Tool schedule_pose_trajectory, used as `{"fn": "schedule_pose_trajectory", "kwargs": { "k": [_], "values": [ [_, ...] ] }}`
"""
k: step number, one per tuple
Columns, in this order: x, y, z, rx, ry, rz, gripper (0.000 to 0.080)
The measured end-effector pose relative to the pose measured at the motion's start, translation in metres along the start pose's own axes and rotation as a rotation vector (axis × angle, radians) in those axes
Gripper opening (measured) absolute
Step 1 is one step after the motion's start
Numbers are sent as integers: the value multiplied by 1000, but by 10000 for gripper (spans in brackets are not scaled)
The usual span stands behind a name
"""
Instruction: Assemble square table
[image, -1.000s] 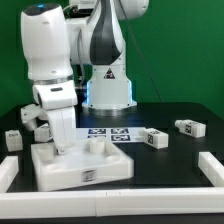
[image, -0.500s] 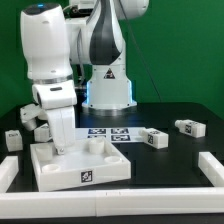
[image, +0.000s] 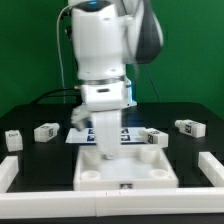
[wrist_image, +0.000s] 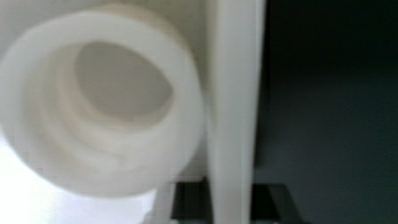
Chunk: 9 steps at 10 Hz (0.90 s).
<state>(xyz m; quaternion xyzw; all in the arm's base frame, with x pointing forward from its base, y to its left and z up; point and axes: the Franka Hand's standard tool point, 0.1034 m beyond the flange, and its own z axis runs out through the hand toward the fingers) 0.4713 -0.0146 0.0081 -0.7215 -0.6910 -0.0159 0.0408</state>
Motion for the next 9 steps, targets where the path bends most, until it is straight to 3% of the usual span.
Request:
{"fn": "schedule_pose_trajectory", "kwargs": {
  "k": [1,6,7,9],
  "values": [
    [12,8,-1,-11,0,43,61],
    [9,6,0,-13,0,33,61],
    [14,3,3,-22,6,26,61],
    [34,12,4,-31,21,26,61]
  ]
}}
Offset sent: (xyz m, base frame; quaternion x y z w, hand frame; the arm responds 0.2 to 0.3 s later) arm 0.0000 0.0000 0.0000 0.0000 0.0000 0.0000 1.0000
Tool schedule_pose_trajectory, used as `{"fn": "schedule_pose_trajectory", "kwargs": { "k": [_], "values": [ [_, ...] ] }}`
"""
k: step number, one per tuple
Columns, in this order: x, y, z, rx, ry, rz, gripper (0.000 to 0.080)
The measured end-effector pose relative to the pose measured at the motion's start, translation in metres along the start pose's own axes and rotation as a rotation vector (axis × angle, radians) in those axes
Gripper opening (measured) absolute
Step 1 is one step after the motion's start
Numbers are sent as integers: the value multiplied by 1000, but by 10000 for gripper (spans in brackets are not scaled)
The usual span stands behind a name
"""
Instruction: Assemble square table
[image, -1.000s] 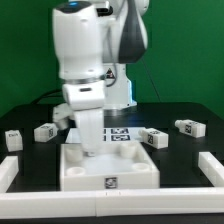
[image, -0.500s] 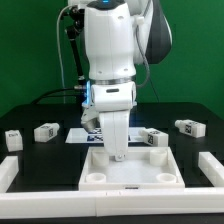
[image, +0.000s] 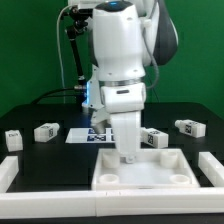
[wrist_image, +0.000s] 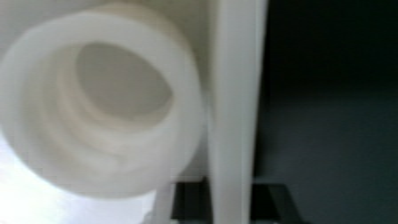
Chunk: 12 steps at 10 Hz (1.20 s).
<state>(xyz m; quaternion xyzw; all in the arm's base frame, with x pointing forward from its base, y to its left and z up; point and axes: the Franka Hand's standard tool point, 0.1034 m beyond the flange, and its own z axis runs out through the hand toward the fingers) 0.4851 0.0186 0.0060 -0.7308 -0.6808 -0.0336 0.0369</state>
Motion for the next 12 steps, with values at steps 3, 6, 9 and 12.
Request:
{"fn": "schedule_pose_trajectory", "kwargs": {
  "k": [3,6,9,12],
  "values": [
    [32,5,4,-1,7,7,61],
    [33,7,5,-6,-18,7,61],
    [32,6,5,-5,-18,9,293],
    [32,7,5,-6,-18,9,484]
  ]
}}
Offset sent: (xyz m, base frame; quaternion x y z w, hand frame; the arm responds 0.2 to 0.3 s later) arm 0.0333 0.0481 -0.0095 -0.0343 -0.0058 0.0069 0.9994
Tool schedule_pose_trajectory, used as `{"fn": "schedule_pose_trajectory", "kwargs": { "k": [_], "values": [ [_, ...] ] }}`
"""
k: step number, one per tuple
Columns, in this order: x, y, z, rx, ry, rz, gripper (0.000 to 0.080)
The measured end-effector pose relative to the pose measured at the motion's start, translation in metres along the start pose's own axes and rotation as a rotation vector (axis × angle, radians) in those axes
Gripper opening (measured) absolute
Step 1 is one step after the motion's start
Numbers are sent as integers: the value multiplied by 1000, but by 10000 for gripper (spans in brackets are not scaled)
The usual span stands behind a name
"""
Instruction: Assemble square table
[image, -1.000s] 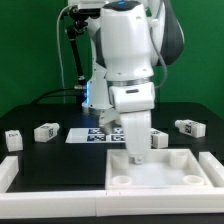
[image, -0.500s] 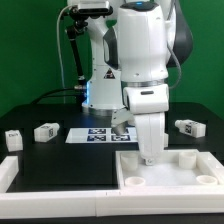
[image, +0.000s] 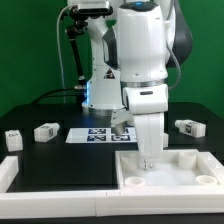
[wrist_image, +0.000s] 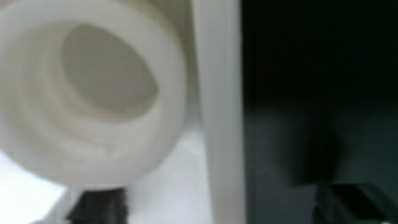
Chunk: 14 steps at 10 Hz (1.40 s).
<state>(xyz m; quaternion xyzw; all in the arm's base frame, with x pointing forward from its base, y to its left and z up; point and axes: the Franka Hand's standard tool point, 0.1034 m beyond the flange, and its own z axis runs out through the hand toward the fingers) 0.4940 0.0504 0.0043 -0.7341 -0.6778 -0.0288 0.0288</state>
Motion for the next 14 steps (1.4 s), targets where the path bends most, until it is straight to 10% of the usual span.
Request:
{"fn": "schedule_pose_trajectory", "kwargs": {
  "k": [2,9,14],
  "values": [
    [0,0,0,0,0,0,642],
    [6,-4,-11,-12,-4,63,649],
    [85,-36,-60,-59,-3,484,649]
  ]
}}
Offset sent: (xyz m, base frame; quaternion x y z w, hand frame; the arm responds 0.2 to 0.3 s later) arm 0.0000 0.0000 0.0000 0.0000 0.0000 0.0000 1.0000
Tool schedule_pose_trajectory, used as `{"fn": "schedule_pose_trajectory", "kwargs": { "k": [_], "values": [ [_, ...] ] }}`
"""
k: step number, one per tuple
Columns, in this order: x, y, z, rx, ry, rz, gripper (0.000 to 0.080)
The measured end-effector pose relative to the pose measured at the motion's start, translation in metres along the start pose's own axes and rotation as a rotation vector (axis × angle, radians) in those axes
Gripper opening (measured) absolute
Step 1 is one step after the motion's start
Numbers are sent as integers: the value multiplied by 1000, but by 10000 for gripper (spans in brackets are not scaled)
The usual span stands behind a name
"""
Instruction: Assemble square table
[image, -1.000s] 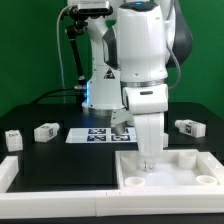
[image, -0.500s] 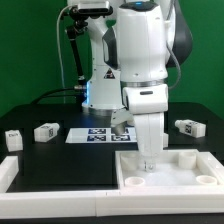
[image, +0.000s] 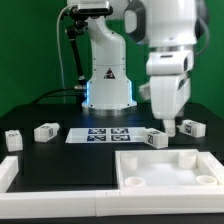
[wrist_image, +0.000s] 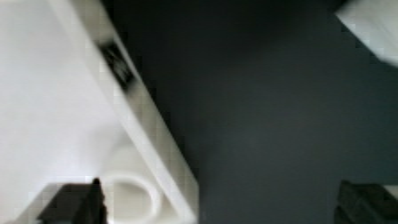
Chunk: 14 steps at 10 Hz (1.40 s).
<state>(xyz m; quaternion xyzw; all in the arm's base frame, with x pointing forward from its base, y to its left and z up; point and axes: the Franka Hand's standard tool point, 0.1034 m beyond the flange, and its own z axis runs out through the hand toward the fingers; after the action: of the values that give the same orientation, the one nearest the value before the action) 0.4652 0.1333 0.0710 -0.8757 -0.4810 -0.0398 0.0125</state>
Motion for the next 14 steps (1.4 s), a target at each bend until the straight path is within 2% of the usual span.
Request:
{"fn": "schedule_pose_trajectory", "kwargs": {
  "k": [4,5,6,8,9,10,13,14],
  "values": [
    [3,-3,2,6,6,240,649],
    [7,-8,1,9,5,329,649],
    [21,-27,-1,15,5,402,649],
    [47,-81,-4,27,-11,431,649],
    [53,-94,-3,30,-22,429,649],
    [46,-93,-2,47,-91,421,649],
    [46,-95,-3,96,-270,412,649],
    [42,-102,-1,113,-348,436,649]
  ]
}}
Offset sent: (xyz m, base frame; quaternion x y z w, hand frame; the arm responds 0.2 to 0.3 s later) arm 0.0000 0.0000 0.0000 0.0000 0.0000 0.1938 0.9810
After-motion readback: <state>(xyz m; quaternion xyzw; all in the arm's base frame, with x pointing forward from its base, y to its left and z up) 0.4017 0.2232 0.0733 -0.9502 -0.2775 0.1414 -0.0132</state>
